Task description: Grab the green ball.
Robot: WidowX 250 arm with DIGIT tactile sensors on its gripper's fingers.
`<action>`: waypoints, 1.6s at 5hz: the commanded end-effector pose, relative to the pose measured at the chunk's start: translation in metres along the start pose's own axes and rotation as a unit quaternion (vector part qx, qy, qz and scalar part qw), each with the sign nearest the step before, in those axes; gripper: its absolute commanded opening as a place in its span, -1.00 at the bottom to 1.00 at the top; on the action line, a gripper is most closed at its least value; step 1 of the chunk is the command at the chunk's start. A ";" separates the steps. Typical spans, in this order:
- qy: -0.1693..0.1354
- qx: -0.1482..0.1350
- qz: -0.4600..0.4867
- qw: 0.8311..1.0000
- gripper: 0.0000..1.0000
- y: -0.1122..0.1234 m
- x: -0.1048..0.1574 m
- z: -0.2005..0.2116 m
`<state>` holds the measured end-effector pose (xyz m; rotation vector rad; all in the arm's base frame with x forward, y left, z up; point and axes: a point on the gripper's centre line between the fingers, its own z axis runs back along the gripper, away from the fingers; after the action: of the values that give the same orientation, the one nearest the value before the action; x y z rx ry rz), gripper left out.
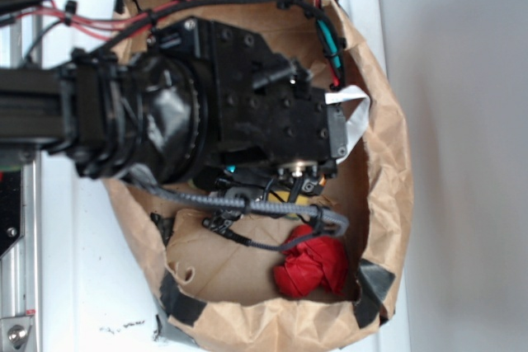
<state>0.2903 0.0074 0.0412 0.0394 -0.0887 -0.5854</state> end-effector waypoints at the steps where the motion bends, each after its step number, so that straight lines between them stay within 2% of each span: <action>1: -0.020 0.012 -0.004 1.000 -1.00 0.000 0.005 0.012; 3: -0.018 0.015 0.007 1.000 -1.00 0.006 0.002 0.014; 4: -0.017 0.021 0.052 0.998 -1.00 0.020 -0.005 0.025; 5: -0.034 0.022 0.177 0.983 -1.00 0.040 -0.012 0.064; 6: -0.074 0.004 0.249 0.966 -1.00 0.056 -0.022 0.105; 7: -0.109 0.018 0.301 0.947 -1.00 0.074 -0.033 0.136; 8: -0.125 0.009 0.336 0.934 -1.00 0.083 -0.043 0.155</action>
<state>0.2907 0.0938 0.1696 -0.0822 -0.2504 0.0950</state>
